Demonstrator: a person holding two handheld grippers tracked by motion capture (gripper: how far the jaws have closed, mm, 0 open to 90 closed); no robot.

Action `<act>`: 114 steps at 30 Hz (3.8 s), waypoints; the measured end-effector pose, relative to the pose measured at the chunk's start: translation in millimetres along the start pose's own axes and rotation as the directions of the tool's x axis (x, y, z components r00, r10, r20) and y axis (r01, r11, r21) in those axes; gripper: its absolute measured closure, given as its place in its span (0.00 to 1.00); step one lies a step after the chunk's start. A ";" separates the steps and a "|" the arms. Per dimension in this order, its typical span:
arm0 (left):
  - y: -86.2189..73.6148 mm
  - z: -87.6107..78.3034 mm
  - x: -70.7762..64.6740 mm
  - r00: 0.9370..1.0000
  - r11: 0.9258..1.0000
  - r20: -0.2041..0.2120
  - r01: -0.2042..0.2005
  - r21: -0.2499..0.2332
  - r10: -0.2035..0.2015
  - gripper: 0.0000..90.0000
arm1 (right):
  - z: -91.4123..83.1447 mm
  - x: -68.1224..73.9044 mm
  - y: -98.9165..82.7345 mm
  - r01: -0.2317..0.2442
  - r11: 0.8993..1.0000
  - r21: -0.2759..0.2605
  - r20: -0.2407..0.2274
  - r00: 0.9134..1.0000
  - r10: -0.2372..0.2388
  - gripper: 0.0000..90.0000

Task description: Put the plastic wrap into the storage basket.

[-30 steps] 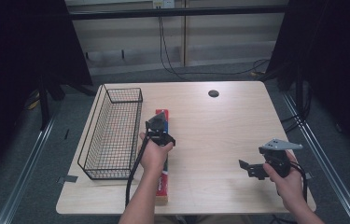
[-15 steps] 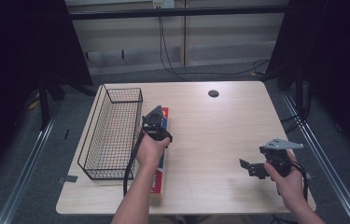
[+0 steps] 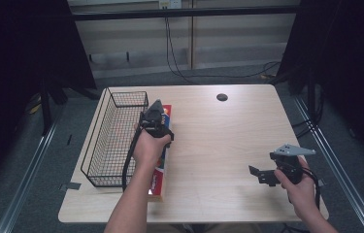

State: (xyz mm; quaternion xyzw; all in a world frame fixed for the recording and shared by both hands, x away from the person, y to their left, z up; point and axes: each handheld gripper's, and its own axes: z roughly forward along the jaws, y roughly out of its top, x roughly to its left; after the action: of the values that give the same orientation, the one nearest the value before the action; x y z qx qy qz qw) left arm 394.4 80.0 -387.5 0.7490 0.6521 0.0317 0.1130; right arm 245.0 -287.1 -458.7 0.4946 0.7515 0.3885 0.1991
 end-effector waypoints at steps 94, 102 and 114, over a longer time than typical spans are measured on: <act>10.8 -62.5 73.3 0.996 0.997 -0.049 0.073 -0.010 -0.073 0.48 | 0.7 2.7 0.6 0.013 1.000 0.007 -0.015 1.000 -0.013 0.04; 9.4 -58.5 80.6 0.995 0.996 -0.057 0.084 -0.014 -0.084 0.48 | 1.4 3.4 0.8 0.017 1.000 0.009 -0.016 1.000 -0.017 0.04; 10.6 -52.1 91.1 0.994 0.996 -0.065 0.088 -0.006 -0.088 0.48 | 1.9 3.0 0.2 0.017 1.000 0.008 -0.014 1.000 -0.017 0.04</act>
State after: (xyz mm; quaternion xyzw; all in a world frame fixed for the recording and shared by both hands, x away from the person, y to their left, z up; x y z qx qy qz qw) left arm 407.9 174.9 -343.7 0.7178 0.6879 0.0522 0.0939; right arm 245.1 -283.7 -459.4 0.4863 0.7587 0.3871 0.1950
